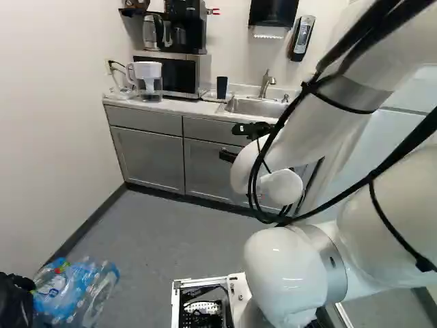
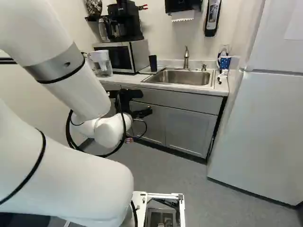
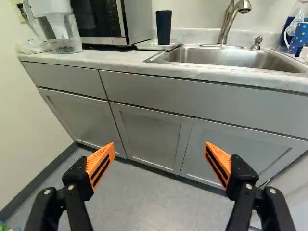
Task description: Rinse the cup and place it in the tray
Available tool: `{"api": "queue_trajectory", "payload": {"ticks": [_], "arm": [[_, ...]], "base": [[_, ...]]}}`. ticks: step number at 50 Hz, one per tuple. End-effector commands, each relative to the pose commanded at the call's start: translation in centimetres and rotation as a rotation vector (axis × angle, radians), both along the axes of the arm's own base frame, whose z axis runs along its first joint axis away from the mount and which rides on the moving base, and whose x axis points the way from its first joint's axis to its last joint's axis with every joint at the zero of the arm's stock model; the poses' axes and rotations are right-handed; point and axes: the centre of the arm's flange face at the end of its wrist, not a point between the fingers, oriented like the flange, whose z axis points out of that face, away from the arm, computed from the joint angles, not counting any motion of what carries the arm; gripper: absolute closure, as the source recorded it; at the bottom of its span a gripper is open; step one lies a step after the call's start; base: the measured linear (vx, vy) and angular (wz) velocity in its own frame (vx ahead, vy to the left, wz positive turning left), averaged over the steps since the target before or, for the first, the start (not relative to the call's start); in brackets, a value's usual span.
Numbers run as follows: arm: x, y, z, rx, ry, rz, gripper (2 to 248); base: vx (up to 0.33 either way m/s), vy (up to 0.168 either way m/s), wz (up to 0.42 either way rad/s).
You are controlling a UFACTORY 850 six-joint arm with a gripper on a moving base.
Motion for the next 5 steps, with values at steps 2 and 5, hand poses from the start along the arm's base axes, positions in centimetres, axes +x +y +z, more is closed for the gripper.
{"api": "queue_trajectory", "payload": {"ticks": [2,5], "arm": [[0.0,0.0,0.0,0.0,0.0,0.0,3],[0.0,0.0,0.0,0.0,0.0,0.0,3]], "base": [[0.0,0.0,0.0],[0.0,0.0,0.0]]}}
